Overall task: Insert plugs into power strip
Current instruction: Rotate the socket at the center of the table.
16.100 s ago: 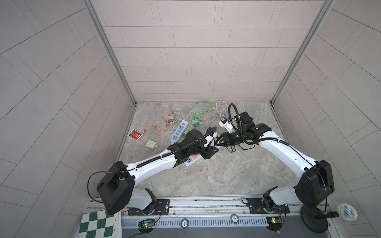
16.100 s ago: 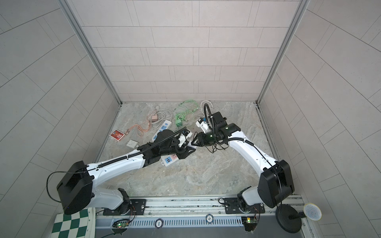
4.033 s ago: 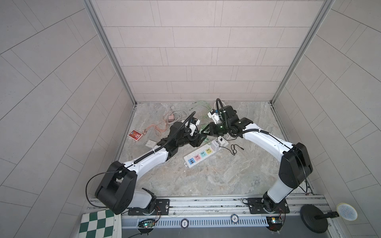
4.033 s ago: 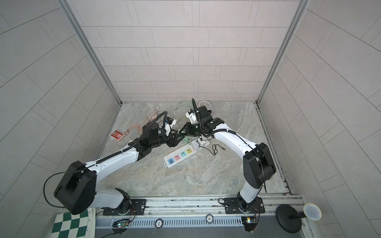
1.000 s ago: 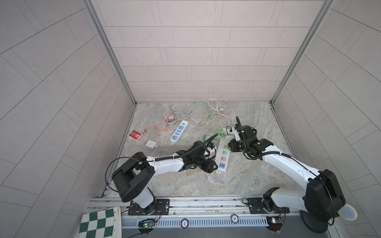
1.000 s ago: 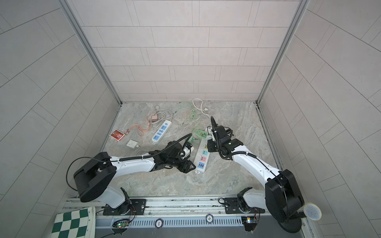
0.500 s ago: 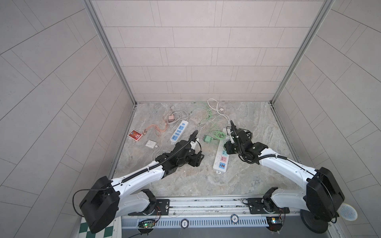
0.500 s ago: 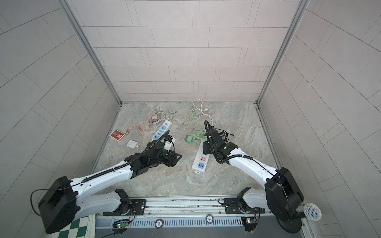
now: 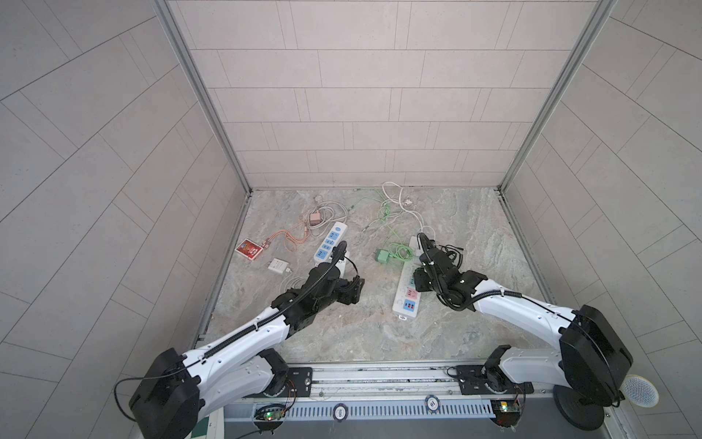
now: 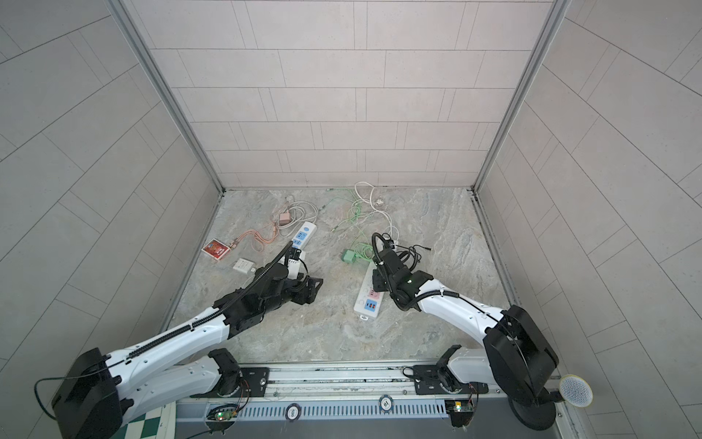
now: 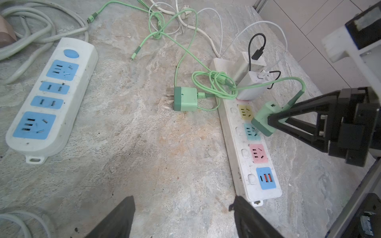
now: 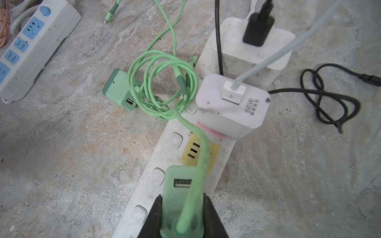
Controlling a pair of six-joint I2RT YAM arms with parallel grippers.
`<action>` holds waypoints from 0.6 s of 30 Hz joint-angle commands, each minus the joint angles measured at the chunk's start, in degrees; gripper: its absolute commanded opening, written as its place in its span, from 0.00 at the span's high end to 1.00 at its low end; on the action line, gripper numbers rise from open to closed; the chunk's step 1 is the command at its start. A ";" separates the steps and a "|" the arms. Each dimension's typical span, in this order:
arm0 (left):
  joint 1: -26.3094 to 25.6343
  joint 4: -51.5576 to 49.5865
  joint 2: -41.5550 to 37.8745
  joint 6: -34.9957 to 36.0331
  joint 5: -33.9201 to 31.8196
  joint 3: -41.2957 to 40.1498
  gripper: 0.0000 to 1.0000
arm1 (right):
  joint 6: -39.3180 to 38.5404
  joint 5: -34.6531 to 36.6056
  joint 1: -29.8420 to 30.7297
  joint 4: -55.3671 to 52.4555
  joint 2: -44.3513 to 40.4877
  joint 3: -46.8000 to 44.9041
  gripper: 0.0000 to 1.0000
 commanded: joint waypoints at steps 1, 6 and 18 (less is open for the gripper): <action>0.31 -0.18 -1.02 -0.79 -1.08 -0.70 0.19 | 1.97 3.02 0.47 2.16 -0.93 -1.00 1.00; 0.40 -0.10 -1.11 -1.22 -0.96 -0.42 0.18 | 2.91 5.25 1.30 2.86 -1.42 -1.23 1.00; 0.32 0.44 -2.35 -2.78 -0.48 -1.25 0.18 | 5.58 6.80 3.28 5.01 0.28 -1.14 1.00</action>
